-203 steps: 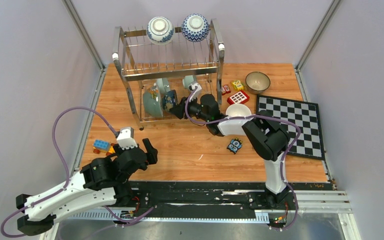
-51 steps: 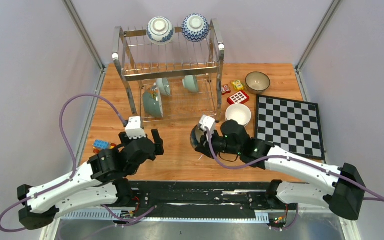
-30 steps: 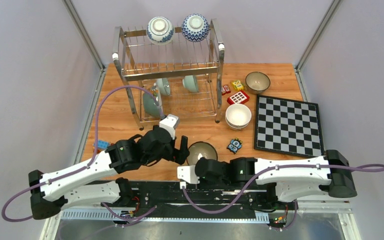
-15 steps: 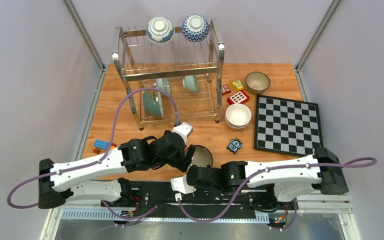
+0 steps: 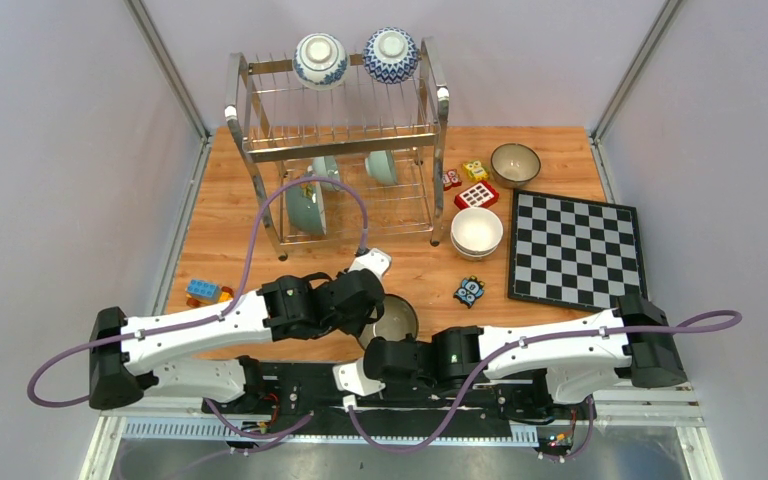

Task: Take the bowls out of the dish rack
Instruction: Place the bowl with the bowl.

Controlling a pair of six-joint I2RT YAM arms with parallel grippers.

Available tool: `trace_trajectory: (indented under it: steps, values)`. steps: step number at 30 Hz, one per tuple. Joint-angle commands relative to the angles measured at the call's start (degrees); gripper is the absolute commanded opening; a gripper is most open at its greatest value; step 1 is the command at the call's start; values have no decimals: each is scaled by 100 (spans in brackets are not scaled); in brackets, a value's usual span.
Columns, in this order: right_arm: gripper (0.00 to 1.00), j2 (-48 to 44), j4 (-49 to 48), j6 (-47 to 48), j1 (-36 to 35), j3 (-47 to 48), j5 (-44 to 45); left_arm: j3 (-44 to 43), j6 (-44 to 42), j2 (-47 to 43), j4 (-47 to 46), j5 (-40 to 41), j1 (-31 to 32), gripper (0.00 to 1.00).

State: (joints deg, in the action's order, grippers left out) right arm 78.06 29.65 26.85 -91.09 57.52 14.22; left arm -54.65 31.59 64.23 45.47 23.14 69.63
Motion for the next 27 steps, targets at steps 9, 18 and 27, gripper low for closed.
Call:
trace_trajectory:
  steps: [9, 18, 27]
  values:
    - [3, -34, -73, 193, -76, 242, 368, -256, -98, 255, 68, 9, 51, 18]
    - [3, -16, -99, 149, -84, 260, 381, -189, -56, 188, 18, -54, 49, 0]
    - [22, 31, -171, -36, -137, 254, 514, -47, 127, 72, -202, -36, 58, 0]
